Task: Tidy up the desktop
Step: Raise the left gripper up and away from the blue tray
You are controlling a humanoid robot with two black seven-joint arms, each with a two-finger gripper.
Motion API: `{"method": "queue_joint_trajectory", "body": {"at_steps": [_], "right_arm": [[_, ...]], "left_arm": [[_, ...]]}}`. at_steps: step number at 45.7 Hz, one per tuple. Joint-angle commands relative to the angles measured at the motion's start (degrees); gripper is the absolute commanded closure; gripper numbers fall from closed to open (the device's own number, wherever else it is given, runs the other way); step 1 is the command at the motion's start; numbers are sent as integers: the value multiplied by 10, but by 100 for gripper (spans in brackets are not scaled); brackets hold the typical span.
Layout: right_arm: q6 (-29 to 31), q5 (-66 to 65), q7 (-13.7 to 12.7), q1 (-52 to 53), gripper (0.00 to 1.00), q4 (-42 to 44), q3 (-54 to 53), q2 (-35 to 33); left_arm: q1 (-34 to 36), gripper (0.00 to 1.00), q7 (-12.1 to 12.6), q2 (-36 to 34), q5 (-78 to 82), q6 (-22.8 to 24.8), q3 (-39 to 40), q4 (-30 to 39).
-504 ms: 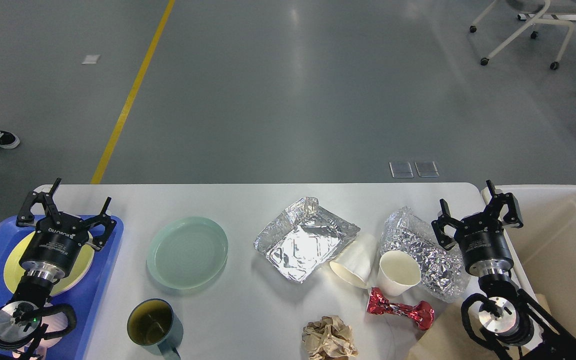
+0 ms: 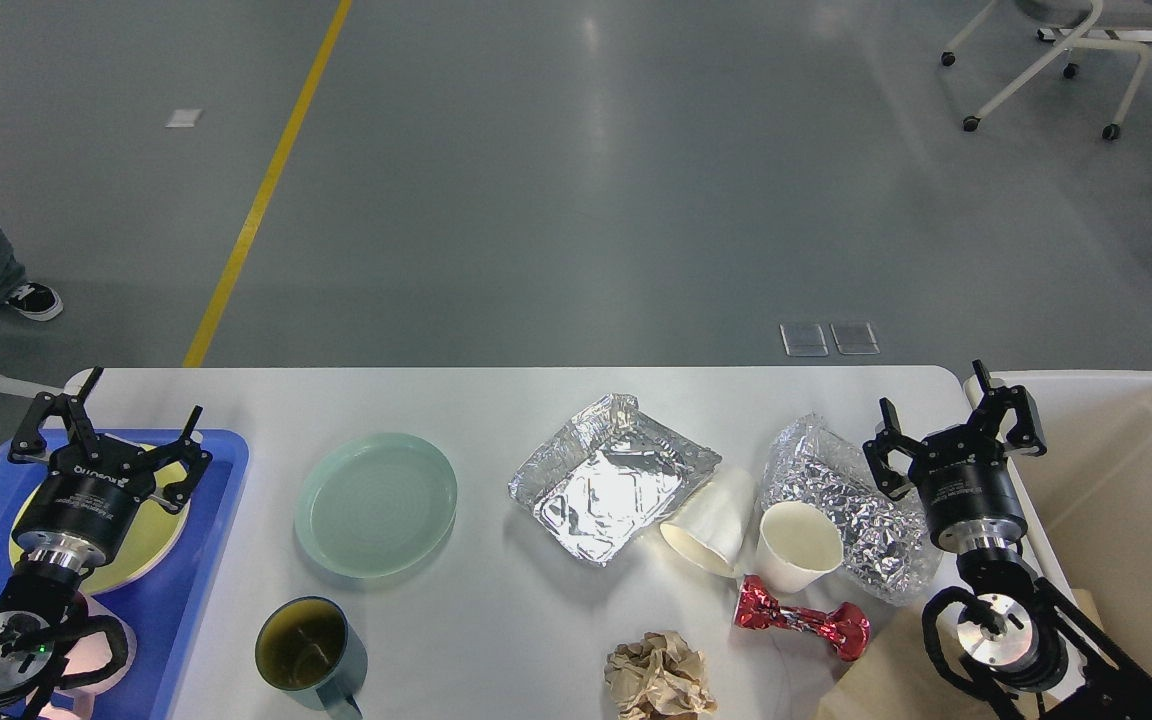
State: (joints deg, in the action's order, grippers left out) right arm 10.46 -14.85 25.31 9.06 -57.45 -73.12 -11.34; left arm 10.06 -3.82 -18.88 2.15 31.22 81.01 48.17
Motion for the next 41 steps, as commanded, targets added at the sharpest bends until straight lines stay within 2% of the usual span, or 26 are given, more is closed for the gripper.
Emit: {"method": "queue_joint_trajectory", "body": {"at_steps": [1,5,11,17,24,29,35,41], "right_arm": [[0,0,0,0,0,1,0,0],[0,0,0,0,0,1,0,0],[0,0,0,0,0,1,0,0],[0,0,0,0,0,1,0,0],[0,0,0,0,0,0,0,0],[0,0,0,0,0,1,0,0],[0,0,0,0,0,0,1,0],[0,0,0,0,0,1,0,0]], "left_arm": [[0,3,0,-13,7,-3,-3,0],[3,3,0,-42,5,-5,-30,-1],[31,3,-12,-113,-2,-5,-143,-2],[113,3,-11,-164,-3,-5,-246,-23],[232,3,-10,-211,-3,-5,-424,-69],[304,3,-11,-234,-4,-5,-551,-71],[353,3,-11,-267,0,1,-673,-71],[472,3,-11,-270,2,0,-828,-71]]}}
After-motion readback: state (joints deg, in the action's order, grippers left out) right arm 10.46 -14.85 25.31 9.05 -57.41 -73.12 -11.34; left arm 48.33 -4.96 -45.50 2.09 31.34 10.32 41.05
